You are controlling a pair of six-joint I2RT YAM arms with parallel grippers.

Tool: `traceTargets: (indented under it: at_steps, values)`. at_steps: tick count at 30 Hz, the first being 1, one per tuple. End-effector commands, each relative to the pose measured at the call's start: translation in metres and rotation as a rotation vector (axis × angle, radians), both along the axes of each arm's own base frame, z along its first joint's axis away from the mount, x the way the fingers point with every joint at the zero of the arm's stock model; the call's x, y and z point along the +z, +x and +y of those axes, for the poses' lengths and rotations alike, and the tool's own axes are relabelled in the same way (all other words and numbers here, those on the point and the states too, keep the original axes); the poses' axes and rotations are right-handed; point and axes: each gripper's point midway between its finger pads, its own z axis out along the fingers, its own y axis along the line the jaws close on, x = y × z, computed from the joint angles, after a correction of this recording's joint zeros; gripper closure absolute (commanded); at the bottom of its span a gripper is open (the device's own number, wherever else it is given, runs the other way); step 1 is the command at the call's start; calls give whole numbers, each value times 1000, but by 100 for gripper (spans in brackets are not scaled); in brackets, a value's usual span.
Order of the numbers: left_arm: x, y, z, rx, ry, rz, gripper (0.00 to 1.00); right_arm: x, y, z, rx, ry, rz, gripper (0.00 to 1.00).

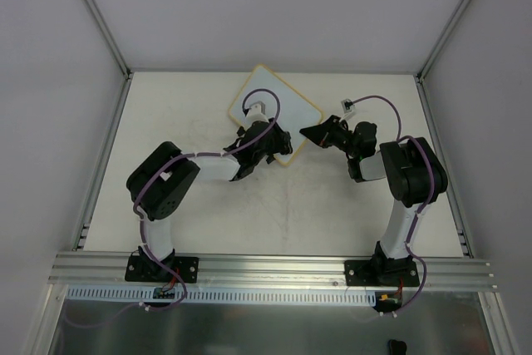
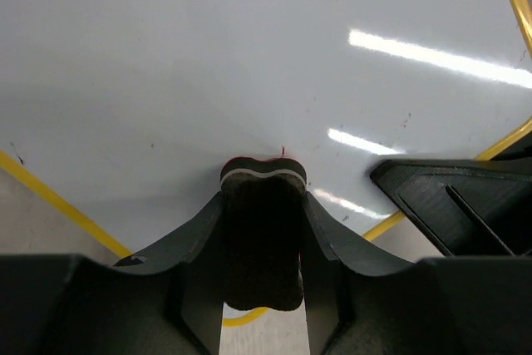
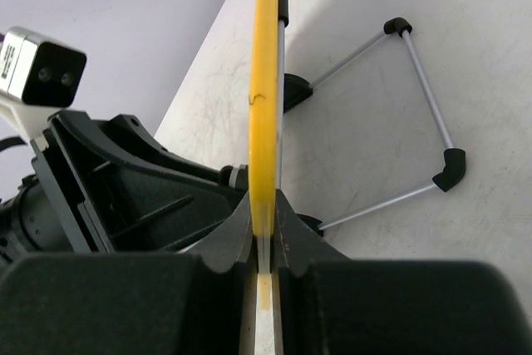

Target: Erase the whiteboard

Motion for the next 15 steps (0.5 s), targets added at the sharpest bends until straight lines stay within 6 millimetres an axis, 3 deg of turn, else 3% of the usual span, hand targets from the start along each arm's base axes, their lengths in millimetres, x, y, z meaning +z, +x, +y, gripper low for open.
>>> traceTargets:
  at_steps: [1, 8, 11, 15]
  values:
    - [12, 26, 25, 4, 41, -1, 100, 67, -17, 18, 105, 59, -298, 100]
    - [52, 70, 56, 51, 72, -79, 100, 67, -17, 18, 108, 60, -298, 100]
    - [73, 81, 53, 44, 89, -130, 100, 67, -17, 18, 106, 60, -298, 100]
    - [83, 91, 45, 32, 85, -157, 100, 67, -17, 18, 108, 62, -296, 100]
